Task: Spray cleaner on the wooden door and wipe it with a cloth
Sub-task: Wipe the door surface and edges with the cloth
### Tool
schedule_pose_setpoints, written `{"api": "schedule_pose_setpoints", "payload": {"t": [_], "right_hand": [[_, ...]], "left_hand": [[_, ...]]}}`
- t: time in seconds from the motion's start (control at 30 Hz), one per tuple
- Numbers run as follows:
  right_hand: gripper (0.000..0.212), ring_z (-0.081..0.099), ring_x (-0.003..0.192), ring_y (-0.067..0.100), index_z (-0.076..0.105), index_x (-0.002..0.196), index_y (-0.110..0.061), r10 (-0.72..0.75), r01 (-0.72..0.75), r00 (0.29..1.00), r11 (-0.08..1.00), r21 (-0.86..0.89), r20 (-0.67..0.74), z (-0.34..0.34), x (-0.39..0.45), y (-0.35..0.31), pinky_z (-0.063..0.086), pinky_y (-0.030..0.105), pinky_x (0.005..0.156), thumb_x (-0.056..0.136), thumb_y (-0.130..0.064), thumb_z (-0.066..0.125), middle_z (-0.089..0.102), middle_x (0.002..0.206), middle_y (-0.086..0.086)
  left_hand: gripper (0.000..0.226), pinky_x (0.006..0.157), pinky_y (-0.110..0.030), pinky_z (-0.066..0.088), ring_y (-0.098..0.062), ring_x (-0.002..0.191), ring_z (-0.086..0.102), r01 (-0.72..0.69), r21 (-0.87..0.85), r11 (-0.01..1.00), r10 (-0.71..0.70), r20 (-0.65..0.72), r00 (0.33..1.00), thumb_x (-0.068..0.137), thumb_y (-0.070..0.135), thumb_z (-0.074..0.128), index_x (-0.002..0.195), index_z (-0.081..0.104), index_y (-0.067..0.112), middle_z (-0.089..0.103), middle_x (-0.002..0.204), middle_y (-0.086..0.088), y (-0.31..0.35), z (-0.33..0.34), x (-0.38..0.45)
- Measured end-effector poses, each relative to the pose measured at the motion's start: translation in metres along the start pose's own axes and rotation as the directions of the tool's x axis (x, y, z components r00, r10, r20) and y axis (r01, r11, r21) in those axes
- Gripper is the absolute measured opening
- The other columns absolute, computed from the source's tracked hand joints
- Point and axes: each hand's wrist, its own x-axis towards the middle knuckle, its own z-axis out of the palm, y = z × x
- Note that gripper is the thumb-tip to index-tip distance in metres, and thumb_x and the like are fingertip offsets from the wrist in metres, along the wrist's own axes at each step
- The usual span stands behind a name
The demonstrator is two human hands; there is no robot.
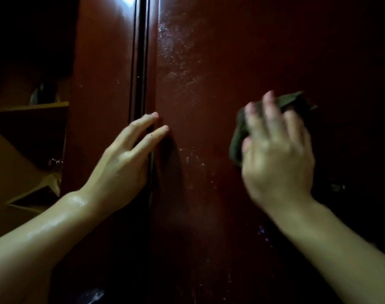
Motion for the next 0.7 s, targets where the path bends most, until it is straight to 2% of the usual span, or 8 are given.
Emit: {"api": "schedule_pose_setpoints", "payload": {"t": [0.07, 0.17, 0.27, 0.33, 0.43, 0.53, 0.63, 0.7], "right_hand": [[0.054, 0.044, 0.125, 0.040, 0.046, 0.141, -0.018, -0.247, 0.246, 0.967, 0.969, 0.030, 0.054, 0.008, -0.039, -0.025, 0.030, 0.049, 0.108, 0.088, -0.031, 0.045, 0.036, 0.151, 0.010], [0.049, 0.049, 0.124, 0.036, 0.053, 0.135, -0.019, -0.541, 0.529, 0.828, 0.841, 0.111, 0.147, 0.008, -0.073, -0.037, 0.034, 0.047, 0.106, 0.087, -0.031, 0.051, 0.042, 0.148, 0.010], [0.051, 0.050, 0.122, 0.036, 0.053, 0.135, -0.020, -0.476, 0.472, 0.873, 0.879, 0.064, 0.105, 0.007, -0.038, -0.024, 0.034, 0.045, 0.103, 0.087, -0.033, 0.044, 0.044, 0.147, 0.009], [0.052, 0.047, 0.124, 0.039, 0.049, 0.138, -0.018, -0.291, 0.291, 0.956, 0.957, 0.017, 0.040, 0.006, 0.002, -0.018, 0.031, 0.046, 0.107, 0.088, -0.033, 0.039, 0.041, 0.149, 0.011], [0.052, 0.040, 0.130, 0.040, 0.045, 0.141, -0.016, -0.082, 0.082, 0.997, 0.997, 0.011, -0.009, 0.010, 0.031, -0.034, 0.027, 0.049, 0.111, 0.091, -0.031, 0.038, 0.036, 0.152, 0.011], [0.051, 0.046, 0.125, 0.040, 0.050, 0.137, -0.017, -0.296, 0.293, 0.955, 0.953, 0.073, 0.029, 0.023, -0.007, -0.069, 0.031, 0.048, 0.109, 0.089, -0.030, 0.043, 0.041, 0.149, 0.012], [0.044, 0.051, 0.123, 0.036, 0.059, 0.128, -0.017, -0.611, 0.588, 0.782, 0.789, 0.180, 0.121, 0.023, -0.064, -0.082, 0.034, 0.046, 0.107, 0.090, -0.032, 0.044, 0.045, 0.146, 0.010], [0.043, 0.052, 0.122, 0.034, 0.061, 0.125, -0.019, -0.675, 0.651, 0.726, 0.736, 0.188, 0.130, 0.022, -0.058, -0.074, 0.033, 0.045, 0.105, 0.088, -0.034, 0.045, 0.048, 0.144, 0.009]], "left_hand": [[0.048, 0.112, -0.045, 0.034, -0.035, 0.138, 0.035, -0.043, 0.027, 0.999, 0.044, -0.009, 0.999, 0.087, -0.007, 0.035, 0.130, 0.055, -0.002, 0.039, 0.144, -0.024, -0.002, 0.005, -0.007], [0.048, 0.113, -0.048, 0.031, -0.039, 0.139, 0.031, -0.083, 0.102, 0.991, 0.085, -0.014, 0.996, 0.088, 0.000, 0.033, 0.131, 0.054, 0.000, 0.042, 0.142, -0.024, -0.005, 0.008, -0.016], [0.053, 0.112, -0.056, 0.025, -0.036, 0.141, 0.026, -0.026, 0.230, 0.973, 0.028, -0.007, 1.000, 0.086, 0.006, 0.041, 0.139, 0.047, 0.011, 0.039, 0.146, -0.020, -0.008, 0.005, -0.025], [0.056, 0.113, -0.056, 0.022, -0.034, 0.143, 0.023, 0.062, 0.254, 0.965, -0.054, -0.039, 0.998, 0.087, 0.010, 0.046, 0.143, 0.040, 0.016, 0.033, 0.150, -0.018, -0.009, 0.004, -0.030], [0.054, 0.114, -0.052, 0.022, -0.030, 0.143, 0.022, 0.206, 0.223, 0.953, -0.188, -0.100, 0.977, 0.095, 0.021, 0.042, 0.147, 0.031, 0.013, 0.027, 0.154, -0.015, -0.006, 0.009, -0.034], [0.054, 0.114, -0.050, 0.023, -0.029, 0.143, 0.023, 0.257, 0.219, 0.941, -0.242, -0.093, 0.966, 0.095, 0.022, 0.036, 0.147, 0.031, 0.009, 0.028, 0.154, -0.015, -0.006, 0.015, -0.038], [0.056, 0.114, -0.049, 0.024, -0.029, 0.143, 0.024, 0.236, 0.241, 0.941, -0.226, -0.069, 0.972, 0.092, 0.019, 0.037, 0.146, 0.034, 0.006, 0.029, 0.154, -0.015, -0.009, 0.015, -0.040], [0.055, 0.114, -0.048, 0.024, -0.029, 0.143, 0.024, 0.225, 0.252, 0.941, -0.215, -0.067, 0.974, 0.092, 0.018, 0.037, 0.145, 0.036, 0.006, 0.029, 0.154, -0.015, -0.009, 0.014, -0.041]]}}
